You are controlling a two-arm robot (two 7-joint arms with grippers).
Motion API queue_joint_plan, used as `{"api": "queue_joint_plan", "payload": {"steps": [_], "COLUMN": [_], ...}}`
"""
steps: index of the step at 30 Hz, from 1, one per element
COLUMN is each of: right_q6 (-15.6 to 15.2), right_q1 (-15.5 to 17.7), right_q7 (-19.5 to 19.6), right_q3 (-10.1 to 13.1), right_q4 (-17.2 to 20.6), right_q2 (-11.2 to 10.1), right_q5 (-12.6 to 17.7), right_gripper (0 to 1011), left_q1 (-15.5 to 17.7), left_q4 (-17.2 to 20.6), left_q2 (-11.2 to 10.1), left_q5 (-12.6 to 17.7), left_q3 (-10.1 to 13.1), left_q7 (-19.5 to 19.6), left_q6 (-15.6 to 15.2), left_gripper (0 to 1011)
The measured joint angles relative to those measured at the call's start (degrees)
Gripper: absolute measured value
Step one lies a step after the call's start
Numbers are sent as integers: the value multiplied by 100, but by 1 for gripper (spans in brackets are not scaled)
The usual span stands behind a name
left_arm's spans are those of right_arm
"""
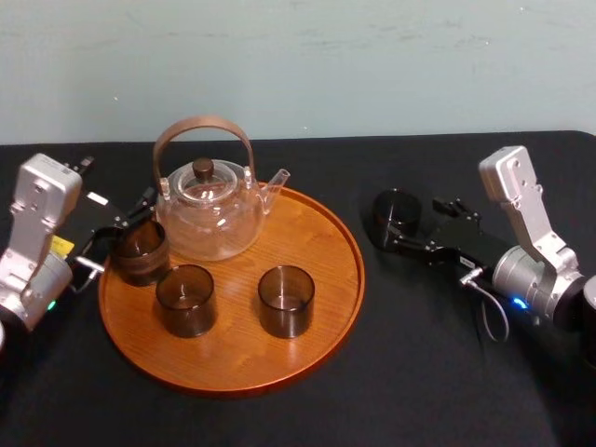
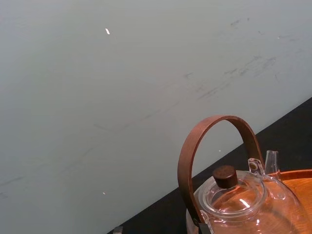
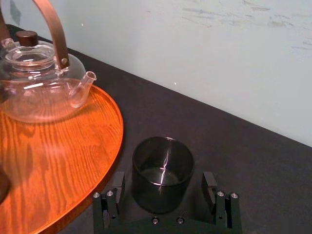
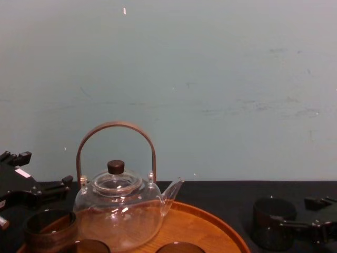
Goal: Pick up the glass from the table and place it on the tray.
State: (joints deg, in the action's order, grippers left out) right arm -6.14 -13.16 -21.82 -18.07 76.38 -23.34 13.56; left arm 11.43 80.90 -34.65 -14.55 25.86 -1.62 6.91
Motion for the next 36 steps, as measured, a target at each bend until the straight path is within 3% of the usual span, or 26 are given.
{"api": "queue_joint_plan", "payload": {"steps": [20,36], "right_q6": [121,115], "right_q1": [-537,-745], "right_q7": [-139,-215], "right_q3": [-117,-206], "right_q4": [-703,-905], "right_q2": [296,384], "right_q5": [-151,-190], "right_gripper": [1002,1002], "left_q1": [0,0], "left_q4": [0,1], "left_q2": [0,0], "left_q5": [0,0], "left_q3": [0,0], "left_q7": [0,0], "left_q6": [0,-1], "left_gripper": [1001,1001]}}
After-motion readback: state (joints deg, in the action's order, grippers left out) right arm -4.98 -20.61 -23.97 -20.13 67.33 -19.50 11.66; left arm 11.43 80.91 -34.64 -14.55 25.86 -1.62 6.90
